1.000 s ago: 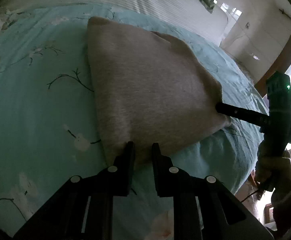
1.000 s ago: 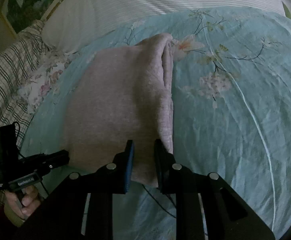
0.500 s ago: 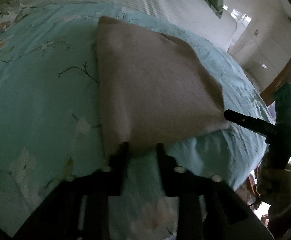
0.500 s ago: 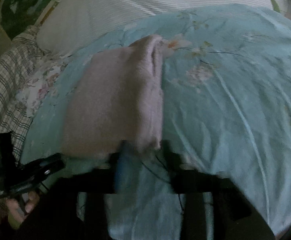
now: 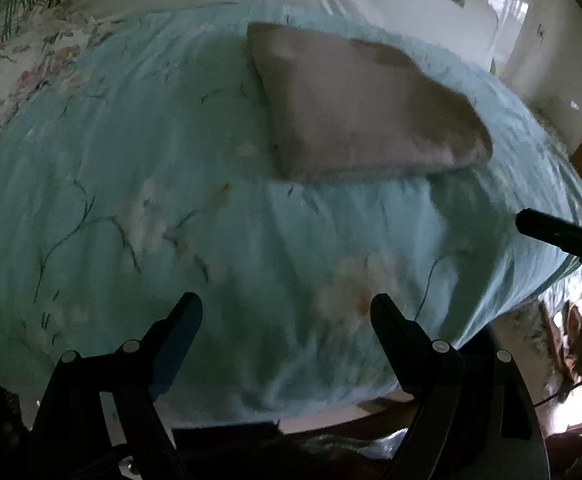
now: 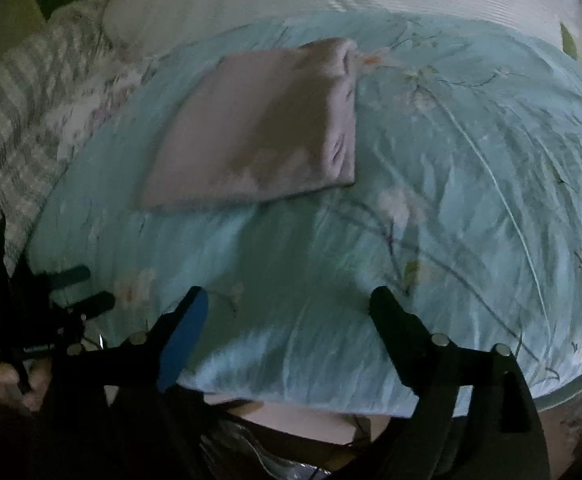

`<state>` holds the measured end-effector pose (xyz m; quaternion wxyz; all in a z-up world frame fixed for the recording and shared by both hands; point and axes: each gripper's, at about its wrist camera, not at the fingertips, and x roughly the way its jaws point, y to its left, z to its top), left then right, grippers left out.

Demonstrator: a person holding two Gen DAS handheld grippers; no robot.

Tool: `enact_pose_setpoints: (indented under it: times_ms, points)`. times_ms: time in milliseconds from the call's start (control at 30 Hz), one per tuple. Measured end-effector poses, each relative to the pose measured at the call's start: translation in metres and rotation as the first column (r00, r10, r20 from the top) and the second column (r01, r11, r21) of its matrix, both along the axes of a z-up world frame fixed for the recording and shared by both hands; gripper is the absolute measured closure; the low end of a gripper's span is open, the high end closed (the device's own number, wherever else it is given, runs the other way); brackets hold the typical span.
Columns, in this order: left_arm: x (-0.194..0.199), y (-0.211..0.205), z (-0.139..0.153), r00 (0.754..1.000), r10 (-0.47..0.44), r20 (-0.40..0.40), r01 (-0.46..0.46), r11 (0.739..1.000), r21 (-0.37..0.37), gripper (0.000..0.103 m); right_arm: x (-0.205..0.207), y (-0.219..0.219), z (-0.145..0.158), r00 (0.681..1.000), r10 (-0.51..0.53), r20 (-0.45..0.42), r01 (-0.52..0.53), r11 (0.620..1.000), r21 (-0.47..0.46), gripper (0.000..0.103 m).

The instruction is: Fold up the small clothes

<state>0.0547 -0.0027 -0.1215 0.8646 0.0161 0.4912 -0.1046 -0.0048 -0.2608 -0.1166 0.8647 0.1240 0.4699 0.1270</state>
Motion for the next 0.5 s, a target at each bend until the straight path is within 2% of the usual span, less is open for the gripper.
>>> enact_pose_setpoints:
  times_ms: [100, 200, 367, 500]
  points:
    - [-0.008, 0.000, -0.001, 1.000, -0.009, 0.006, 0.009, 0.999, 0.051, 0.017, -0.007, 0.006, 0.002, 1.000, 0.027, 0.002, -0.027, 0.999, -0.046, 0.015]
    - [-0.012, -0.001, 0.006, 1.000, -0.010, 0.021, 0.009, 0.998, 0.059, 0.017, -0.012, 0.008, 0.006, 0.999, 0.046, 0.001, -0.046, 0.997, -0.060, 0.015]
    - [-0.010, -0.001, 0.036, 0.996, -0.008, 0.084, 0.001, 0.996, 0.087, 0.016, -0.015, 0.018, 0.026, 0.996, 0.079, 0.038, -0.074, 0.990, -0.119, 0.007]
    - [-0.009, -0.002, 0.067, 0.989, -0.001, 0.146, -0.018, 0.992, 0.125, 0.016, -0.015, 0.024, 0.041, 0.993, 0.095, 0.072, -0.086, 0.989, -0.117, 0.005]
